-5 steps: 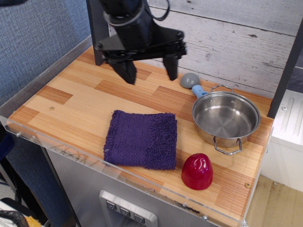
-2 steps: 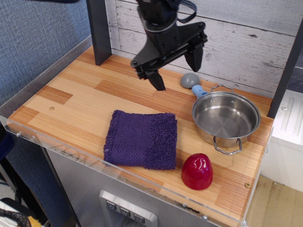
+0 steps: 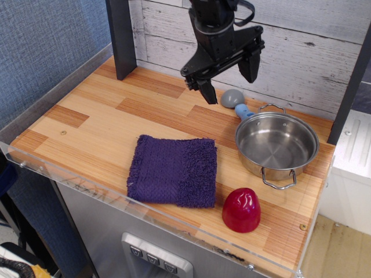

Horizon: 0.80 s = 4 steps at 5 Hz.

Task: Place the blue spoon on the front left corner of the countertop.

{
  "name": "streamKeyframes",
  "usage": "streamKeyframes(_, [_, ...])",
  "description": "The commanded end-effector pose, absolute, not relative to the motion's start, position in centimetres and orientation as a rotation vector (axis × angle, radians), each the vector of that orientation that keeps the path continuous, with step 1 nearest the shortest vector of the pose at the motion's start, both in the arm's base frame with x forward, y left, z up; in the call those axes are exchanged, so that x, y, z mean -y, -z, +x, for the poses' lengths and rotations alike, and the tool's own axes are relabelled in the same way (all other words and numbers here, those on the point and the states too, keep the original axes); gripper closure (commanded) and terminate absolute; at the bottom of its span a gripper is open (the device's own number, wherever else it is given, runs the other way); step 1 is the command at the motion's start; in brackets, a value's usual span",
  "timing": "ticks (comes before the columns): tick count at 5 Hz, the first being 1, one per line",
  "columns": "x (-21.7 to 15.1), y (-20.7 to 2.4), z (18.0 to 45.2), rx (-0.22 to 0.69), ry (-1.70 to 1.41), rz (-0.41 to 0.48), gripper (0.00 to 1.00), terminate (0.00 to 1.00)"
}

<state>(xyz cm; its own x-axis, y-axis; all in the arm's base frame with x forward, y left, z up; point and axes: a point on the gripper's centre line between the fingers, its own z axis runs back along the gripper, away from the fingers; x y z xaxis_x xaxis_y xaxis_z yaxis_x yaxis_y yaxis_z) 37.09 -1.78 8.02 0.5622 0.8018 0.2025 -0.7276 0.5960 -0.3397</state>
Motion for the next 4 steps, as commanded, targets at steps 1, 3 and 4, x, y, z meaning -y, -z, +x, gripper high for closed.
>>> streamKeyframes(1, [1.0,-6.6,40.3,0.379,-0.942,-0.242,0.00,0.00])
streamKeyframes(3, [2.2,-3.8,41.7,0.347,-0.946,-0.243,0.00,0.00])
streamKeyframes(4, [3.1,-2.7,41.4,0.321,-0.932,-0.235,0.00,0.00])
